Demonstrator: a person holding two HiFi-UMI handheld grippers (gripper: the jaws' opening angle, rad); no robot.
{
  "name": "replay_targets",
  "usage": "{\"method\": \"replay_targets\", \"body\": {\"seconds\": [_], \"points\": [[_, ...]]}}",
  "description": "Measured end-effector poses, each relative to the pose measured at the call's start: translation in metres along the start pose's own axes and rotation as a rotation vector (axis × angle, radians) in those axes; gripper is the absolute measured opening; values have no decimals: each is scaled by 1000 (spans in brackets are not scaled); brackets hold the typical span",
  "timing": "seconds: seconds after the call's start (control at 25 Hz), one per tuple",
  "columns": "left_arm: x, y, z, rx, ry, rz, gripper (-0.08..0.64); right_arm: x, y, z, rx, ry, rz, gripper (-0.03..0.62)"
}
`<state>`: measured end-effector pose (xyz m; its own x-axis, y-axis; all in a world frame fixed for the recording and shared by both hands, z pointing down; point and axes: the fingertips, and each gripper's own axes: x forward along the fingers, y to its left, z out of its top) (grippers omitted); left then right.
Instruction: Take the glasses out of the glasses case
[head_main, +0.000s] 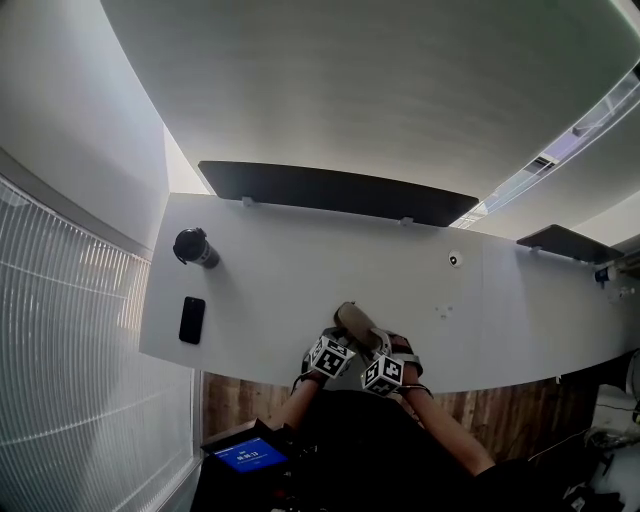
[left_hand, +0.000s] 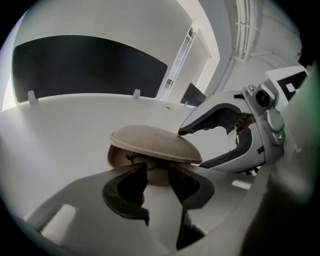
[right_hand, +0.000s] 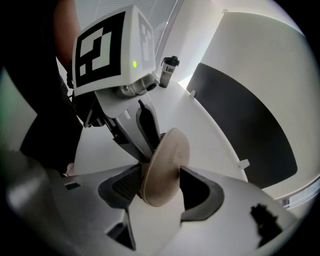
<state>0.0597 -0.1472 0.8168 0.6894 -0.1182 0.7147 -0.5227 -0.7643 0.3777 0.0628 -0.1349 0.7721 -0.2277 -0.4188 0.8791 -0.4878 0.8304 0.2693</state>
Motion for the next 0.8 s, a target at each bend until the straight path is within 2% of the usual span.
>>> {"method": "replay_targets", "body": {"seconds": [0.12,0.4,0.52,0.8], "points": [[3,-2,4,18,18,-14,143,-2,-14,-10,37,21,-33,243],[0,3,0,68,29,-66,127,-17,-48,-6,100,-4,-111,242],[-2,8,-2,77,34,-72,115,-23,-66,-2,167,-16,-128,242],[-2,13,0,32,30,-98,98,-16,-112,-26,268,-15,-161,242]]}}
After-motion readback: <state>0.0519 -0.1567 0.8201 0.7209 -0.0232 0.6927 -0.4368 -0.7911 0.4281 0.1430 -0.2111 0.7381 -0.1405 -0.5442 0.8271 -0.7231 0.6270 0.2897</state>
